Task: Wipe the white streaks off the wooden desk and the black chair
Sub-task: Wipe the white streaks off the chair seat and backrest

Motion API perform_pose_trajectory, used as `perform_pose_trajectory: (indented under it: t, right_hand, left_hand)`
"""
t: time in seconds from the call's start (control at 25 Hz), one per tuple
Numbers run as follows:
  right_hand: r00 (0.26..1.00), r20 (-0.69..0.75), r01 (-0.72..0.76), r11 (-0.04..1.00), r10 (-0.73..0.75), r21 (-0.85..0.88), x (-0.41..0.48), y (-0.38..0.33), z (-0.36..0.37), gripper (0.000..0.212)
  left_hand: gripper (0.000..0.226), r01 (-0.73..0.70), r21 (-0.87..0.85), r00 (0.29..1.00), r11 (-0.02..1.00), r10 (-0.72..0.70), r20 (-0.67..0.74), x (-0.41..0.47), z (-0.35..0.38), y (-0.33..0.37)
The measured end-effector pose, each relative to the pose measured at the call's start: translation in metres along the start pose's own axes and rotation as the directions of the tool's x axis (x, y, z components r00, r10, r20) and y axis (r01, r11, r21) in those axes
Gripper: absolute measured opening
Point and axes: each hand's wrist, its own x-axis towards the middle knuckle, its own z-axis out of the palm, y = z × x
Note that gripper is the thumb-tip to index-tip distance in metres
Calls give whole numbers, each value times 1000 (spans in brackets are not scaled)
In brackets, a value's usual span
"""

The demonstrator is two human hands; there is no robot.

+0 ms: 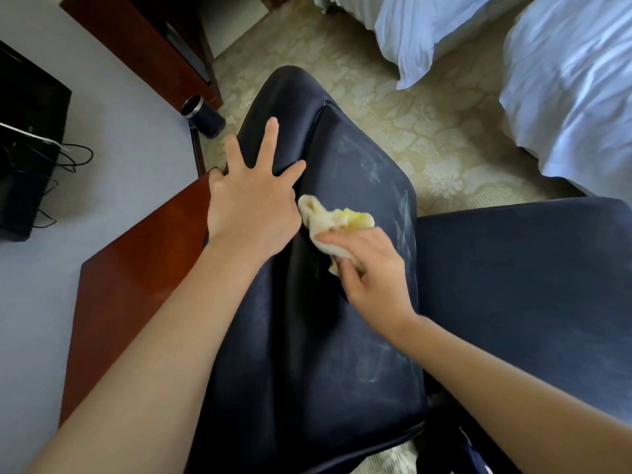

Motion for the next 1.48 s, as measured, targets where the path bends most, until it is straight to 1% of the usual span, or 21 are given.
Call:
perform_pose_trajectory:
  t: [0.12, 0.2, 0.32, 0.4, 0.6, 0.72, 0.84, 0.92, 0.96, 1.0, 1.08, 1.2, 1.36, 1.48]
  right_hand:
    - [982, 51, 179, 983, -181, 43, -30, -5, -8, 37]
    - [961, 96, 255, 965, -260, 63, -46, -7, -13, 36]
    - [949, 120, 292, 956, -292, 26, -51, -2, -12, 33]
    - [957, 113, 270, 963, -266, -23, -41, 7, -5, 32]
    - [996, 22, 87, 990, -85, -114, 20, 28, 7, 24]
    - [997, -26, -83, 979, 79, -185, 65, 34, 15, 21]
    - [955, -133, -290, 935, 266, -206, 108, 47, 19, 24]
    - [891, -176, -448, 876, 419, -180, 133, 56, 18, 29]
    - [865, -194, -493, 854, 462, -166, 142, 59, 18, 31]
    - [858, -205, -503, 850, 471, -153, 146, 60, 19, 33]
    - [890, -204, -436, 891, 407, -126, 142, 58, 23, 35]
    - [940, -162, -308, 951, 299, -34, 123, 53, 21, 35]
    - [984, -36, -173, 985, 173, 5, 82, 40, 9, 35]
    - [986, 86, -146, 988, 141, 47, 43, 32, -1, 39]
  left_hand:
    - [50, 2, 15, 1000, 1000, -2, -18, -1, 0, 1]
    - [50, 4, 11, 1000, 1000, -3, -29, -1, 1, 1]
    - [50, -1, 23, 999, 1000, 2, -34, -2, 0, 2]
    - [50, 5, 18, 1000, 1000, -4, -23, -3, 0, 2]
    - [52, 2, 24, 1000, 1000, -2, -14, -3, -1, 2]
    - [52, 5, 13, 1000, 1000, -5, -21, -3, -2, 2]
    - [52, 7, 14, 1000, 1000, -7, -20, -3, 0, 3]
    - [52, 8, 11, 1000, 1000, -8, -21, -3, 0, 3]
    - [52, 9, 9, 1000, 1000, -9, -23, -2, 0, 2]
    - [52, 10, 6, 1000, 1000, -10, -26, -1, 0, 2]
    - [52, 10, 3, 999, 1000, -10, -32, -1, 0, 1]
    - [52, 9, -4, 999, 1000, -9, -34, 0, 1, 1]
    - [53, 5, 11, 1000, 1000, -5, -20, -1, 1, 1]
    - [53, 14, 27, 1000, 1000, -14, -16, -2, 1, 0]
